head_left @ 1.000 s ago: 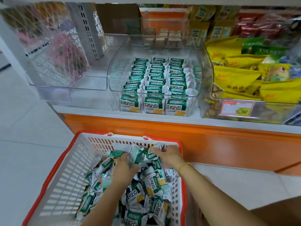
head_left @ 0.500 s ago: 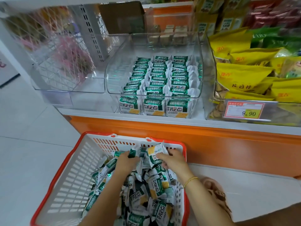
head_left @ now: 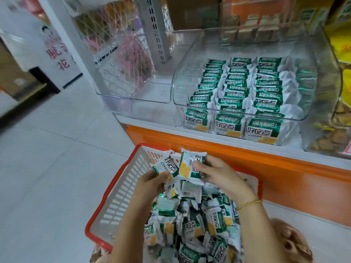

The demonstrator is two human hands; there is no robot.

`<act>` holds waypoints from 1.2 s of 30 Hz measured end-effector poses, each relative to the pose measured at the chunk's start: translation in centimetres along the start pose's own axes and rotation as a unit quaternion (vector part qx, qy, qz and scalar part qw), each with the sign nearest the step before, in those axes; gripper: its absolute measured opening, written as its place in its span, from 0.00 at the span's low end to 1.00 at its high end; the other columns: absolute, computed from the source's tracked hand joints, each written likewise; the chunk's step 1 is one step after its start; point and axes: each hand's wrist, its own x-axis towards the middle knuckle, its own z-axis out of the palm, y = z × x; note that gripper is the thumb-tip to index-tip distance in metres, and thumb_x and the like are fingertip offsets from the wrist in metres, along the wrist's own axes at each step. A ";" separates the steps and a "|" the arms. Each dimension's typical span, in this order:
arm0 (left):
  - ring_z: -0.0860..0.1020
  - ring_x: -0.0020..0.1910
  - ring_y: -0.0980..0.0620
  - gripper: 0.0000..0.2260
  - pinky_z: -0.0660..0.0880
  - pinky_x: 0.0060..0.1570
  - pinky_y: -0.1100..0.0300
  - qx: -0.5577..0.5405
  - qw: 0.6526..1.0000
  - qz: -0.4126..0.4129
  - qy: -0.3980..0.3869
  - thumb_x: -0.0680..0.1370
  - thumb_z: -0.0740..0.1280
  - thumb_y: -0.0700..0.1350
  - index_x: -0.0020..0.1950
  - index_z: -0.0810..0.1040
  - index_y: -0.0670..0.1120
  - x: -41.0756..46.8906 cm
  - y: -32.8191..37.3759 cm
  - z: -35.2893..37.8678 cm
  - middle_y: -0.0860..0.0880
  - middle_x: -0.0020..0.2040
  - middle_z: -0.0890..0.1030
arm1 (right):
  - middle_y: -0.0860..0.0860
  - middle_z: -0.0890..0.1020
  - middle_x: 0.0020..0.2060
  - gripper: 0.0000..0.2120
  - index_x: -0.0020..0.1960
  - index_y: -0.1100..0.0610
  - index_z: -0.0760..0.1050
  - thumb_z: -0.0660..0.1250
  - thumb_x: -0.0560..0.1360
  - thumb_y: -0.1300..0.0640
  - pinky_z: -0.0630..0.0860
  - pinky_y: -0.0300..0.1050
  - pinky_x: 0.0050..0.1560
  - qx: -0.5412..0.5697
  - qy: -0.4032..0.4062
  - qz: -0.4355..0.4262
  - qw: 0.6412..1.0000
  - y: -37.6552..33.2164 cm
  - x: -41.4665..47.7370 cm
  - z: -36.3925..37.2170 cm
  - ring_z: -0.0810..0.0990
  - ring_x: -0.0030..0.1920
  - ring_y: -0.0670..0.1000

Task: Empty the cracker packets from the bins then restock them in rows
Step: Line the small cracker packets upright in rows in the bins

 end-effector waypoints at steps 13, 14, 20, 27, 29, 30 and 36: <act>0.71 0.30 0.50 0.13 0.77 0.43 0.58 -0.009 0.997 -0.024 -0.078 0.81 0.60 0.41 0.40 0.74 0.36 2.3 2.1 -0.8 0.45 0.30 0.71 | 0.42 0.84 0.50 0.12 0.56 0.49 0.81 0.68 0.74 0.49 0.74 0.43 0.58 0.002 0.027 -0.096 0.995 -0.9 3.4 3.7 0.81 0.53 0.43; 0.75 0.32 0.50 0.14 0.77 0.42 0.58 -0.005 0.996 -0.023 -0.084 0.82 0.59 0.42 0.42 0.76 0.35 2.5 2.4 -1.0 0.41 0.32 0.76 | 0.43 0.84 0.50 0.12 0.57 0.50 0.81 0.68 0.74 0.50 0.74 0.44 0.59 0.014 0.028 -0.095 0.995 -0.7 3.5 4.1 0.81 0.53 0.43; 0.82 0.53 0.50 0.25 0.77 0.54 0.57 0.061 0.985 0.018 -0.160 0.73 0.64 0.64 0.58 0.80 0.46 2.4 5.1 -3.4 0.46 0.52 0.84 | 0.40 0.83 0.51 0.13 0.56 0.44 0.80 0.70 0.73 0.47 0.73 0.45 0.62 0.047 0.038 -0.102 0.993 -1.4 4.1 6.3 0.80 0.54 0.39; 0.81 0.43 0.52 0.22 0.76 0.46 0.63 0.149 0.970 0.104 -0.163 0.69 0.73 0.61 0.53 0.81 0.46 1.5 8.6 -7.3 0.47 0.42 0.83 | 0.38 0.81 0.51 0.29 0.64 0.37 0.71 0.68 0.64 0.33 0.72 0.39 0.51 0.020 0.041 -0.120 0.992 -3.8 3.6 9.9 0.77 0.58 0.42; 0.79 0.38 0.55 0.19 0.74 0.38 0.68 0.192 0.955 0.142 -0.176 0.70 0.71 0.60 0.52 0.81 0.48 0.7 10.0 -8.4 0.53 0.38 0.83 | 0.36 0.82 0.42 0.27 0.65 0.42 0.71 0.68 0.68 0.37 0.70 0.33 0.44 0.031 0.019 -0.126 0.991 -5.1 2.7 10.8 0.78 0.50 0.38; 0.81 0.42 0.55 0.18 0.76 0.41 0.66 0.213 0.945 0.158 -0.191 0.71 0.70 0.60 0.54 0.81 0.49 0.5 10.6 -9.1 0.54 0.43 0.84 | 0.36 0.81 0.37 0.22 0.63 0.46 0.73 0.68 0.71 0.41 0.69 0.30 0.41 0.030 0.008 -0.128 0.991 -5.5 2.2 11.1 0.79 0.44 0.35; 0.81 0.48 0.54 0.21 0.77 0.48 0.57 0.246 0.910 0.227 -0.244 0.69 0.67 0.66 0.51 0.82 0.52 -0.5 14.2 -11.5 0.52 0.49 0.84 | 0.54 0.82 0.39 0.23 0.48 0.57 0.78 0.76 0.65 0.40 0.76 0.53 0.45 -0.067 0.037 -0.174 0.982 -8.5 0.1 12.5 0.80 0.41 0.55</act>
